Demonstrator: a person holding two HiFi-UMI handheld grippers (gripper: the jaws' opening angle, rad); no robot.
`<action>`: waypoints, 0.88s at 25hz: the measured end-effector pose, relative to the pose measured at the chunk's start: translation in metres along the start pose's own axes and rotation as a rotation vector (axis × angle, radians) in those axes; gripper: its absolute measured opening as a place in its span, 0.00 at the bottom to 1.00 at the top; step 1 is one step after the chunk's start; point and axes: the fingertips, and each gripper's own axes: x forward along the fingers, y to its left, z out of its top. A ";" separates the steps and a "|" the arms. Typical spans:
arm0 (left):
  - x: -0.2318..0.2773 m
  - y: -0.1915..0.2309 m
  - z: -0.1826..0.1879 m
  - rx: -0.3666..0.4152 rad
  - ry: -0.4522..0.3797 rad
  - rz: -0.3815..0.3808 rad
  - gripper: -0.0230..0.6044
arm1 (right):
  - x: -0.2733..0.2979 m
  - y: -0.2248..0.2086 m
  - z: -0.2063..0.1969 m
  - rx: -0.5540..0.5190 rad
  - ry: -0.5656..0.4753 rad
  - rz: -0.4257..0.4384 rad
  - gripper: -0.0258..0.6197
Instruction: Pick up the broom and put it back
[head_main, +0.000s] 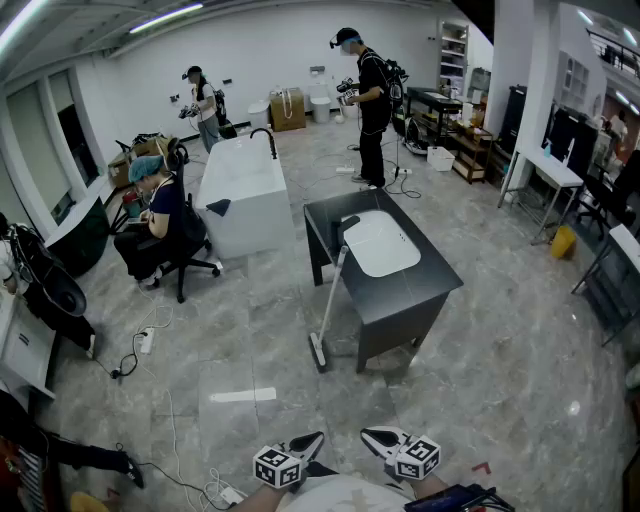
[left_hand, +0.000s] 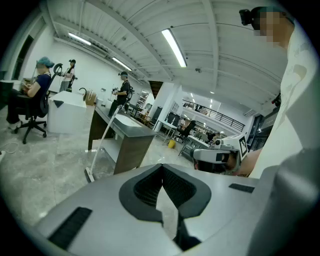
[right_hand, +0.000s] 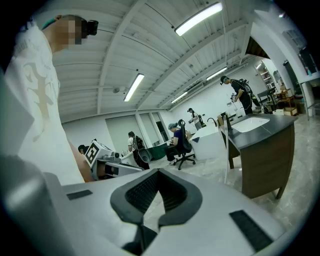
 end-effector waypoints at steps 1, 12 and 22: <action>0.001 -0.001 0.001 0.000 -0.001 0.000 0.06 | -0.002 -0.002 0.003 0.015 -0.015 -0.003 0.07; 0.007 -0.016 -0.002 -0.007 0.002 -0.013 0.06 | -0.025 0.000 -0.005 0.047 -0.012 -0.052 0.07; 0.018 -0.002 -0.012 -0.051 0.030 -0.005 0.06 | -0.015 -0.021 -0.017 0.074 0.049 -0.058 0.07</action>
